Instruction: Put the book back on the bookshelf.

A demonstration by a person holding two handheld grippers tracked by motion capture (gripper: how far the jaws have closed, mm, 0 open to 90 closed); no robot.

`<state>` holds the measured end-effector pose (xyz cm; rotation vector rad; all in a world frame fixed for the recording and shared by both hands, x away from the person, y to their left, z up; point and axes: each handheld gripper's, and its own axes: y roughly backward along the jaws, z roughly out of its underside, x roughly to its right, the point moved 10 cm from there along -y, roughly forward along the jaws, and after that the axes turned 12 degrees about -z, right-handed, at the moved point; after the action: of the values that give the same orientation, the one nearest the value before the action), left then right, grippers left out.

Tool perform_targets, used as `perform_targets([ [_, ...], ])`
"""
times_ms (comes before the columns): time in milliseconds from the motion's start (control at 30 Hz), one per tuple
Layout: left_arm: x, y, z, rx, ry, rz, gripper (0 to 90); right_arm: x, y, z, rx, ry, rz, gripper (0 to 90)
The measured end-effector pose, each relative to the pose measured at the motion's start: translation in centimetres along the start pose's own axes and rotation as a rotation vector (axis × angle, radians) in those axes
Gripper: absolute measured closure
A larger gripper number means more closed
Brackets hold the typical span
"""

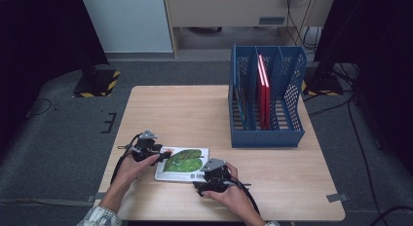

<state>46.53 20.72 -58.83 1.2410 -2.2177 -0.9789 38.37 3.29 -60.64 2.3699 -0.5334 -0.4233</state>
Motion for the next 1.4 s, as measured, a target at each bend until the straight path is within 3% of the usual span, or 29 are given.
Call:
perform_targets([
  [333, 0.3, 0.5, -0.4, 0.016, -0.001, 0.007, 38.7, 0.0, -0.4, -0.1, -0.021, 0.003, -0.001, 4.1],
  [367, 0.6, 0.7, -0.6, 0.028, 0.012, 0.039, 39.1, 0.1, -0.5, -0.1, -0.023, 0.003, 0.003, 3.5],
  [400, 1.6, 1.0, -1.0, 0.05, 0.05, 0.122, 46.7, 0.1, -0.5, -0.1, -0.023, 0.002, 0.007, 3.7],
  [433, 2.3, 1.1, -1.3, 0.052, 0.055, 0.154, 44.1, 0.1, -0.6, -0.2, -0.021, 0.003, 0.005, 3.8],
  [500, 2.4, 0.9, -1.4, 0.024, -0.064, 0.043, 41.7, 0.1, -0.7, -0.4, -0.02, 0.0, 0.009, 3.9],
  [533, 2.7, 1.0, -1.6, 0.023, -0.069, 0.054, 40.6, 0.0, -0.8, -0.4, -0.022, 0.001, 0.008, 3.9],
  [567, 2.7, 1.2, -1.8, 0.032, -0.063, 0.061, 38.6, 0.0, -0.8, -0.4, -0.02, -0.001, 0.01, 4.0],
  [633, 1.9, 1.2, -1.9, 0.028, -0.071, 0.014, 35.9, 0.1, -0.7, -0.4, -0.018, -0.001, 0.01, 4.4],
  [700, 1.5, 1.1, -1.6, 0.017, -0.037, 0.015, 33.3, 0.1, -0.7, -0.4, -0.018, 0.003, 0.008, 4.6],
  [800, 0.6, 0.9, -1.0, 0.005, -0.029, -0.01, 29.9, 0.0, -0.6, -0.3, -0.017, 0.002, 0.008, 5.7],
  [1033, -0.1, 0.7, 0.1, -0.028, -0.017, -0.013, 28.4, -0.2, -0.5, -0.2, -0.012, 0.001, 0.005, 7.4],
  [1133, -0.3, 0.7, 0.2, -0.037, -0.029, -0.017, 28.3, -0.3, -0.4, -0.1, -0.011, 0.005, -0.002, 7.9],
  [1400, 0.0, 0.0, 1.0, -0.068, -0.027, 0.011, 23.7, -0.7, -0.3, 0.0, -0.013, 0.011, -0.008, 8.0],
])
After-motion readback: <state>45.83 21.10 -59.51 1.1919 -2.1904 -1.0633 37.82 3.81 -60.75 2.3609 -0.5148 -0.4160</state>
